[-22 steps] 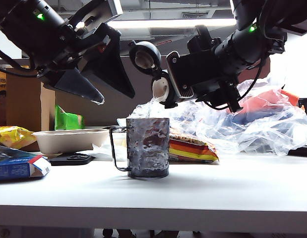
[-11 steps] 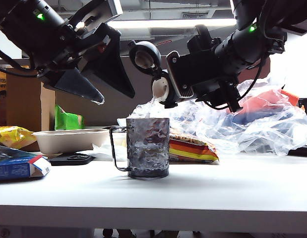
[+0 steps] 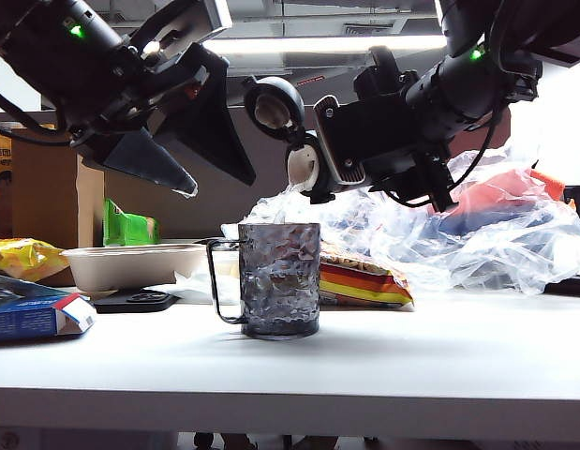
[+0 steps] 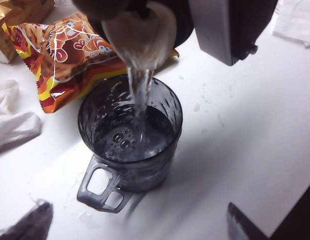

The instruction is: Pick up the black thermos, pour some water into the cup, then place the black thermos back on the table.

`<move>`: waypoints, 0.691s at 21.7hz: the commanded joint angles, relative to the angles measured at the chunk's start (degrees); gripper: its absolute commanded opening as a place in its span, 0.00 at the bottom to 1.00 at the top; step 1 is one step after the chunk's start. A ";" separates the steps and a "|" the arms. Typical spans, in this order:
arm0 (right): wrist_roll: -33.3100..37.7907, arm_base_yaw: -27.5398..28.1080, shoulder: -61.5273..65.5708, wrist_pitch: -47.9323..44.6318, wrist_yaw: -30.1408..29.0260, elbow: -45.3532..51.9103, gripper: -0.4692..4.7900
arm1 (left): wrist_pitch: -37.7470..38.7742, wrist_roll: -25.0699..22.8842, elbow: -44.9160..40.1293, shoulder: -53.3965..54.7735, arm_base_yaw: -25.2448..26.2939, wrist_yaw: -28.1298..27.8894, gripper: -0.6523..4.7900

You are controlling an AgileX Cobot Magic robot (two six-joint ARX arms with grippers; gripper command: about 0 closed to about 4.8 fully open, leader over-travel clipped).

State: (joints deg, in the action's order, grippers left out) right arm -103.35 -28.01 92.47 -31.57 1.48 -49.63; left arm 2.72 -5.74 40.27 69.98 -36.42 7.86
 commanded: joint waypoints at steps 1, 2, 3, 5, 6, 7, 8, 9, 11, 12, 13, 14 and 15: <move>12.61 -0.04 -0.61 -3.34 -0.15 -0.61 0.37 | -0.83 0.15 0.42 -0.26 0.02 -0.15 1.00; 19.30 -0.04 -0.61 -3.19 -0.13 -0.61 0.37 | -1.25 0.15 0.42 -0.26 0.02 -0.15 1.00; 21.79 -0.04 -0.61 -3.19 -0.13 -0.61 0.37 | -1.57 0.15 0.42 -0.26 0.02 -0.15 1.00; 31.43 -0.04 -0.61 -3.21 -0.13 -0.61 0.37 | -2.38 0.15 0.42 -0.26 0.00 -0.15 1.00; 34.12 -0.13 -0.61 -3.21 -0.13 -0.61 0.37 | -2.38 0.17 0.42 -0.26 0.00 -0.15 1.00; 36.37 -0.44 -0.61 -3.19 -0.13 -0.59 0.37 | -2.36 0.17 0.42 -0.31 0.00 -0.13 1.00; 37.53 -0.46 -0.61 -3.15 0.11 -0.57 0.37 | -2.38 0.17 0.42 -0.31 0.00 -0.13 1.00; 40.70 -0.46 -0.61 -3.04 0.13 -0.55 0.37 | -2.43 0.15 0.44 -0.31 -0.02 -0.13 1.00; 50.93 -0.46 -0.61 -2.45 -0.02 -0.52 0.37 | -2.60 0.13 0.44 -0.96 -0.31 0.33 1.00; 60.19 -0.46 -0.61 -1.55 -0.42 -0.52 0.37 | -2.93 0.09 0.44 -1.03 -0.55 0.98 1.00; 63.95 -0.46 -0.61 -1.18 -0.31 -0.52 0.37 | -2.99 0.09 0.44 -1.03 -0.66 1.18 1.00; 66.60 -0.46 -0.61 -1.20 -0.35 -0.52 0.37 | -2.99 0.11 0.44 -1.03 -0.66 1.38 1.00; 67.91 -0.46 -0.61 -1.73 -0.79 -0.52 0.37 | -2.99 0.13 0.44 -1.05 -0.66 1.38 1.00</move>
State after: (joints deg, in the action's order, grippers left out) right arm -37.78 -28.36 92.47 -29.65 1.28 -49.60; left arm 0.62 -5.74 40.42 69.06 -37.01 8.95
